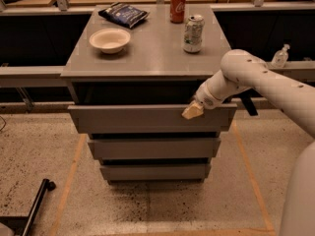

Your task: Open top drawer

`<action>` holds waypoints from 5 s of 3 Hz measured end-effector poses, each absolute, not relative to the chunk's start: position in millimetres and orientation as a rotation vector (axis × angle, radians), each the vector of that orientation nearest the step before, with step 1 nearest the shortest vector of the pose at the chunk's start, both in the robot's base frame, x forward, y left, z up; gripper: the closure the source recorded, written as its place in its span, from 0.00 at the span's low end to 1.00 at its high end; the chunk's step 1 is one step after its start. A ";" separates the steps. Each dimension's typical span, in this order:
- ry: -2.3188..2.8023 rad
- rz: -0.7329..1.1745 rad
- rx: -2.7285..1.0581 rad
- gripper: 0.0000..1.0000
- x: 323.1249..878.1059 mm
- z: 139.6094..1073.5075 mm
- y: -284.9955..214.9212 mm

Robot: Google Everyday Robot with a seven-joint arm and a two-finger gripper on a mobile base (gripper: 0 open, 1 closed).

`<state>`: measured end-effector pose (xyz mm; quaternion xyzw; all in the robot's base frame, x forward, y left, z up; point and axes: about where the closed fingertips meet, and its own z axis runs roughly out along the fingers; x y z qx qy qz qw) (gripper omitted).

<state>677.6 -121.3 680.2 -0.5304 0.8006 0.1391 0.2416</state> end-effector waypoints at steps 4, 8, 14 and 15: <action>2.276 0.449 -1.524 0.03 640.2 681.5 -118.3; 2.384 0.539 -1.502 0.41 608.0 669.6 -116.5; 2.600 0.686 -1.398 0.40 521.2 699.0 -132.6; 2.606 0.693 -1.395 0.64 520.2 698.9 -133.6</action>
Offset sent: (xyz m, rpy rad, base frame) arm -0.0925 0.0059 0.0671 -0.2126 0.3129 0.2796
